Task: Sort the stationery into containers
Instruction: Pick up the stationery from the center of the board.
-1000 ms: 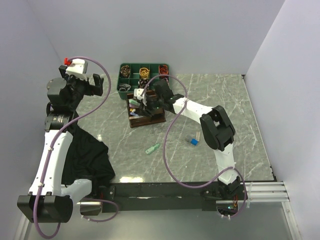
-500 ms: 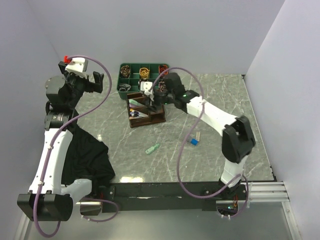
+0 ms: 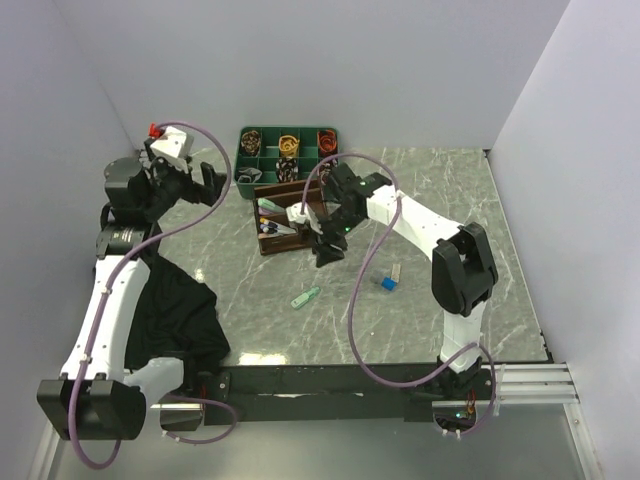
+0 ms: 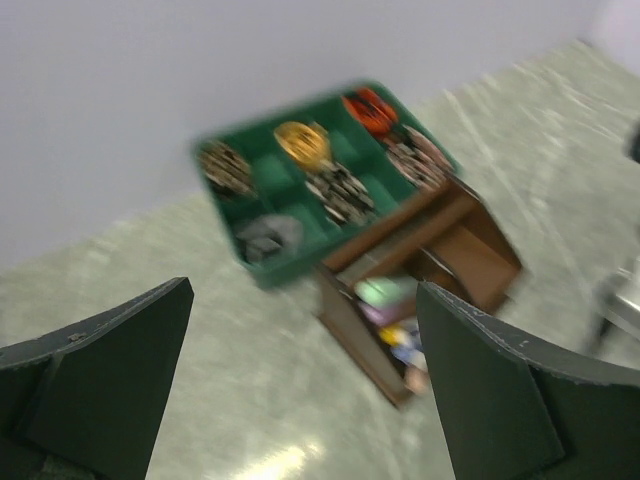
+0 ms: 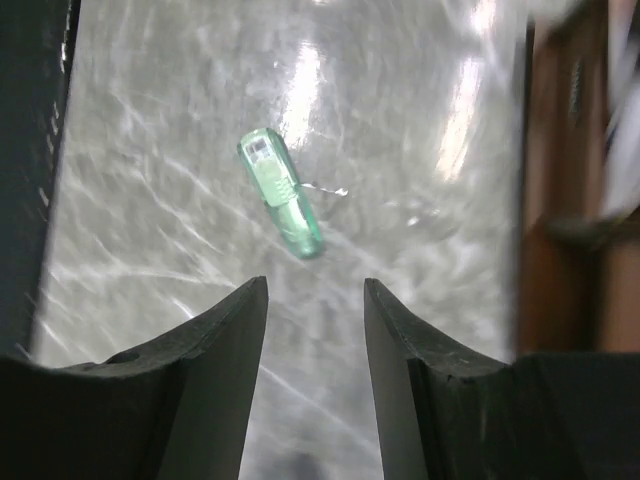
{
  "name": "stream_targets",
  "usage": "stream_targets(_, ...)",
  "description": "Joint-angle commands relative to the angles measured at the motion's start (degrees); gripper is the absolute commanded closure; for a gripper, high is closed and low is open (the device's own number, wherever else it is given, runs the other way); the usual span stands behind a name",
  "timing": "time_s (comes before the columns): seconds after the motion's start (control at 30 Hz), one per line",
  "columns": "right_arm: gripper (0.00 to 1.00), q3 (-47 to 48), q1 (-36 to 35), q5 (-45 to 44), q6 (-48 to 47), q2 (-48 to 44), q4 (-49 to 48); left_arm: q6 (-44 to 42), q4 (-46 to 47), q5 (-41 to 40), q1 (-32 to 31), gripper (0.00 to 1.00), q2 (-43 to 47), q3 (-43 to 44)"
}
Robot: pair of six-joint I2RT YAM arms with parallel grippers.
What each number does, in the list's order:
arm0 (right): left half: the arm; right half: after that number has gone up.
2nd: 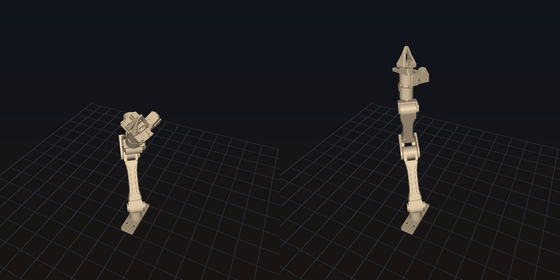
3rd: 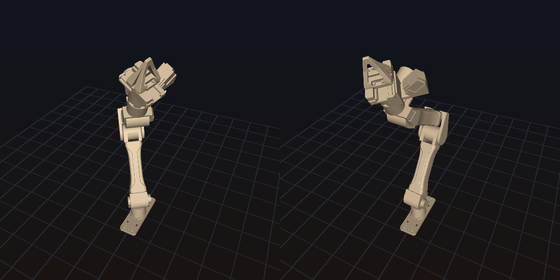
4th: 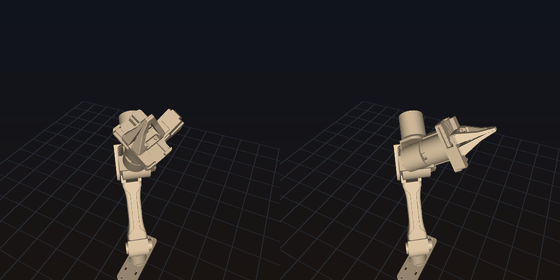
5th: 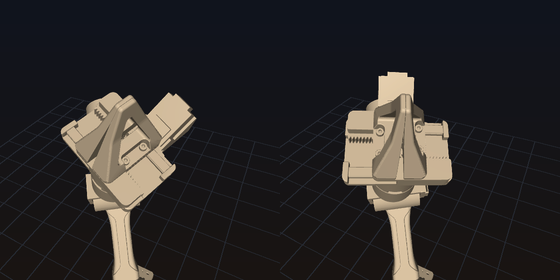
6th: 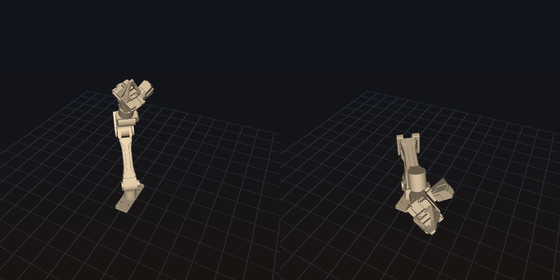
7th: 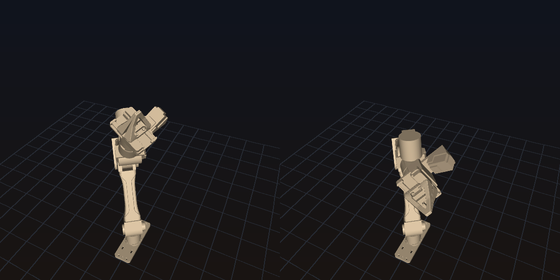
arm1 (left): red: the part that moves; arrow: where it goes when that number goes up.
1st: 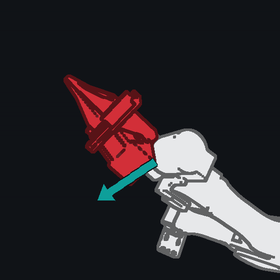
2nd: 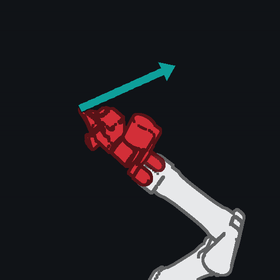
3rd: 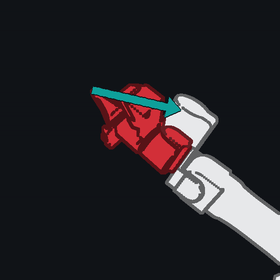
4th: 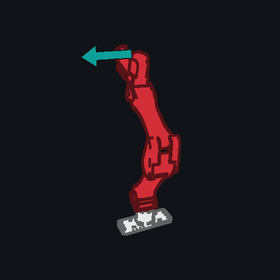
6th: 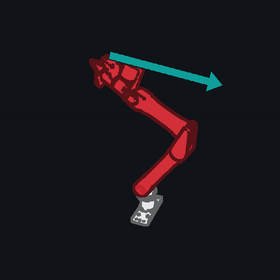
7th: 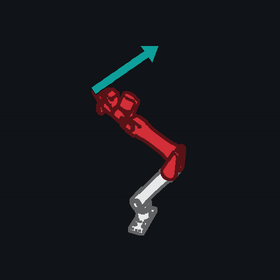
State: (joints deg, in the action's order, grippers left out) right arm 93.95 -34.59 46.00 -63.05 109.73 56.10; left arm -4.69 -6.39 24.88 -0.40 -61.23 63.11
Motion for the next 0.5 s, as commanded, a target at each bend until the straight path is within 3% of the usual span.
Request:
stream_targets(0.0, 0.49, -10.1, 4.2, 1.9, 25.5, -8.6, -16.0, 3.6, -10.3, 8.7, -2.9, 0.01, -2.1, 3.9)
stream_targets(0.03, 0.49, -12.8, 5.0, 0.9, 33.1, -10.3, -21.3, 3.4, -11.9, 7.9, -6.2, 0.01, -2.1, 3.9)
stream_targets(0.07, 0.48, -15.6, 7.1, -0.7, 48.6, -12.1, -31.5, 3.4, -14.0, 7.1, -7.8, 0.01, -2.3, 3.6)
stream_targets(0.17, 0.48, -25.4, 11.1, -6.4, 69.1, -18.3, -41.6, 1.3, -17.9, 4.6, -15.1, 0.01, -4.0, 3.2)
stream_targets(0.33, 0.48, -31.3, 12.4, -11.0, 71.8, -26.2, -43.1, -4.4, -29.5, 0.2, -28.0, 0.01, -10.7, 9.1)
stream_targets(0.43, 0.48, -30.2, 11.8, -13.6, 67.5, -28.0, -38.1, -4.4, -32.2, -0.4, -31.8, 0.01, -15.9, 11.6)
stream_targets(0.47, 0.48, -30.9, 11.9, -12.5, 62.0, -29.1, -38.0, -4.5, -31.4, -0.9, -32.7, 0.01, -15.8, 10.9)
